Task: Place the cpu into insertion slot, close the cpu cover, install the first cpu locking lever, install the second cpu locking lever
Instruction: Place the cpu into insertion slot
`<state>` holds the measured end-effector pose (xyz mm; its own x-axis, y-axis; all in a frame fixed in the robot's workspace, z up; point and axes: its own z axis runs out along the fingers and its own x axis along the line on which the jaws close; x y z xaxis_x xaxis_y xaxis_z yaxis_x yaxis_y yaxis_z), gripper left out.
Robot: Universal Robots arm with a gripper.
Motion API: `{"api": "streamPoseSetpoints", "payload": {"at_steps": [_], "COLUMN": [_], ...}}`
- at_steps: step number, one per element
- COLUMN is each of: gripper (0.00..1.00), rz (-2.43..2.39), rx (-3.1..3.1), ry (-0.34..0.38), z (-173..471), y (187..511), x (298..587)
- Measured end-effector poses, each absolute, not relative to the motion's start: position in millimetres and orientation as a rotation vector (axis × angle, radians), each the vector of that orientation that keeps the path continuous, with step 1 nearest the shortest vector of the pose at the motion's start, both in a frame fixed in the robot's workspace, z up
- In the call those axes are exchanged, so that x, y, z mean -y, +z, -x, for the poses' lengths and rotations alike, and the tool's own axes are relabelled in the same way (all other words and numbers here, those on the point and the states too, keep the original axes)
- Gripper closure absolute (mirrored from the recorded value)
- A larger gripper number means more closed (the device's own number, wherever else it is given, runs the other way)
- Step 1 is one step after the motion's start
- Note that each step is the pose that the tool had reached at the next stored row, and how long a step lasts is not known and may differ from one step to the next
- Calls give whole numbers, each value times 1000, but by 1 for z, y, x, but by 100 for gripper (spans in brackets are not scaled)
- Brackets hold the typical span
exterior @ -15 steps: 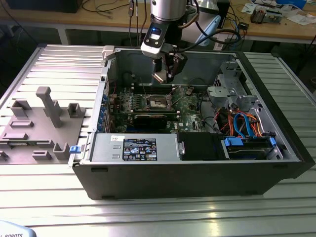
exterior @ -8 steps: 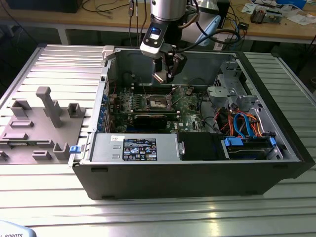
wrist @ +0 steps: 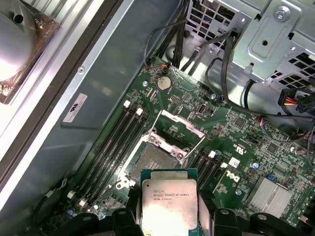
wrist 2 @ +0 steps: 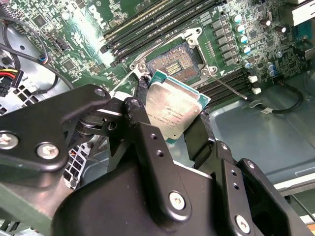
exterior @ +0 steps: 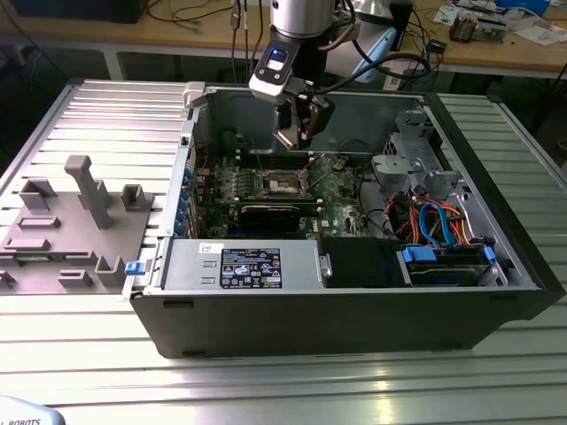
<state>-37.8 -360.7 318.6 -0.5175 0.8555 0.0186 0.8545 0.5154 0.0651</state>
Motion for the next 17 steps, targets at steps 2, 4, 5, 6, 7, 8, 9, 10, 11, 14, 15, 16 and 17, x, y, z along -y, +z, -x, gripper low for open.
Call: {"api": "streamPoseSetpoints", "payload": {"at_steps": [2, 4, 5, 6, 7, 8, 9, 10, 11, 14, 15, 16, 17], "gripper": [45, 45, 45, 45, 45, 45, 45, 45, 45, 45, 45, 45, 45], "rz": [-1543, -1552, -1556, -1560, -1565, -1568, -1573, -1581, -1586, -1602, -1605, -1610, -1613], "rx": [-2716, -2711, -2709, -2706, -2703, -2701, -2698, -2693, -2690, -2680, -2678, -2676, -2673], "ry": [103, 103, 103, 103, 103, 103, 103, 102, 102, 102, 102, 102, 102], "z": [38, 38, 38, 38, 38, 38, 38, 38, 38, 38, 38, 38, 38], "y": [319, 319, 319, 319, 319, 319, 319, 319, 319, 319, 319, 319, 319], "x": [361, 361, 361, 361, 361, 361, 361, 361, 361, 361, 361, 361, 361]}}
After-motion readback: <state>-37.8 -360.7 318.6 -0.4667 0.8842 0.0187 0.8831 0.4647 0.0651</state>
